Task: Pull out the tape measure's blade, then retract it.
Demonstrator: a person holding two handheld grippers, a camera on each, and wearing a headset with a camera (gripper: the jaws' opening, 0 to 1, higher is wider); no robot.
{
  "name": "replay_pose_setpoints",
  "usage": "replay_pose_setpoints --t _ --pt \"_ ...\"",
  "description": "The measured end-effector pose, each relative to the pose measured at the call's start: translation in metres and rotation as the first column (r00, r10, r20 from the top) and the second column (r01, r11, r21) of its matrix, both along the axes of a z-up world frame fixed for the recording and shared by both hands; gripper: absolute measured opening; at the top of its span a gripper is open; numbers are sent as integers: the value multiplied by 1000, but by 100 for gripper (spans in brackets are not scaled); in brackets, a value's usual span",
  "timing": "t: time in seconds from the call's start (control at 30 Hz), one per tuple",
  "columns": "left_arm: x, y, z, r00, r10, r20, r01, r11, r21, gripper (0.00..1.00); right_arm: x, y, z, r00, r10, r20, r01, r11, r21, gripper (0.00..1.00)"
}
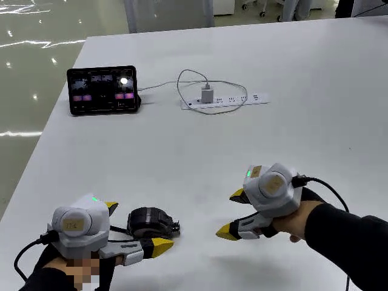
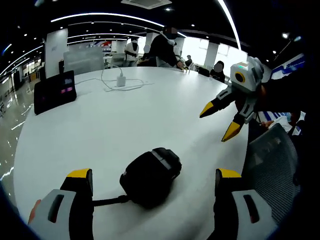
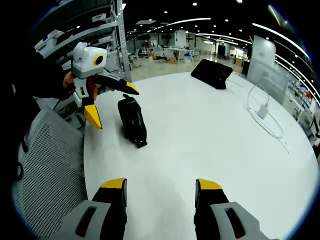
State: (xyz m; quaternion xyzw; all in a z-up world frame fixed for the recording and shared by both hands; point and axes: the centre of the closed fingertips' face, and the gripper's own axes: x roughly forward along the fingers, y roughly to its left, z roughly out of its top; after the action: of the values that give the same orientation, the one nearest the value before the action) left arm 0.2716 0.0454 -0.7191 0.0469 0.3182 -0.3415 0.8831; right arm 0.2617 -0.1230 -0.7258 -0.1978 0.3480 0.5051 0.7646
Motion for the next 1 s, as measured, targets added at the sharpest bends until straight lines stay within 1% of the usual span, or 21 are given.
replay_pose_setpoints --t 0.07,0.1,0.13,0.17,0.2,0.3,0.47,0.53,0.6,0.77,0.87,1.0 --pt "-1 2 1 1000 -6 0 6 1000 -2 99 -2 -7 1 1000 -1 10 1 1000 -2 54" --pt "-2 2 0 1000 -11 -8 11 1000 -3 99 -3 -12 2 1000 0 20 0 1000 -5 56" --pt "-2 3 1 1000 -14 -6 14 1000 -2 99 -4 -15 2 1000 -1 23 2 1000 -7 57" --pt "-5 2 0 999 -28 -15 28 1000 -9 99 -5 -21 3 1000 -6 28 6 1000 -7 58" --pt "-6 3 0 999 -28 -15 28 1000 -8 99 -6 -24 4 999 -8 33 8 1000 -5 58" --pt "-8 6 0 999 -32 -22 31 999 -8 99 -9 -36 6 999 -28 36 28 1000 1 60" --pt "-11 13 1 999 -32 -33 31 999 -16 99 -17 -56 6 997 -72 19 72 997 18 68" --pt "-13 16 2 998 -37 -41 36 999 -22 99 -19 -67 5 995 -100 17 99 995 24 69" --pt "-14 19 2 998 -36 -44 35 999 -19 99 -21 -79 4 992 -125 19 125 992 24 70" --pt "-15 28 0 999 -28 -43 28 1000 -11 99 -28 -105 3 989 -150 15 149 988 32 74" --pt "-17 32 -1 999 -31 -43 30 1000 -3 99 -32 -120 0 985 -171 7 171 985 17 77" --pt "-22 36 -1 998 -39 -41 39 999 0 99 -35 -141 0 982 -189 16 189 982 -4 79"
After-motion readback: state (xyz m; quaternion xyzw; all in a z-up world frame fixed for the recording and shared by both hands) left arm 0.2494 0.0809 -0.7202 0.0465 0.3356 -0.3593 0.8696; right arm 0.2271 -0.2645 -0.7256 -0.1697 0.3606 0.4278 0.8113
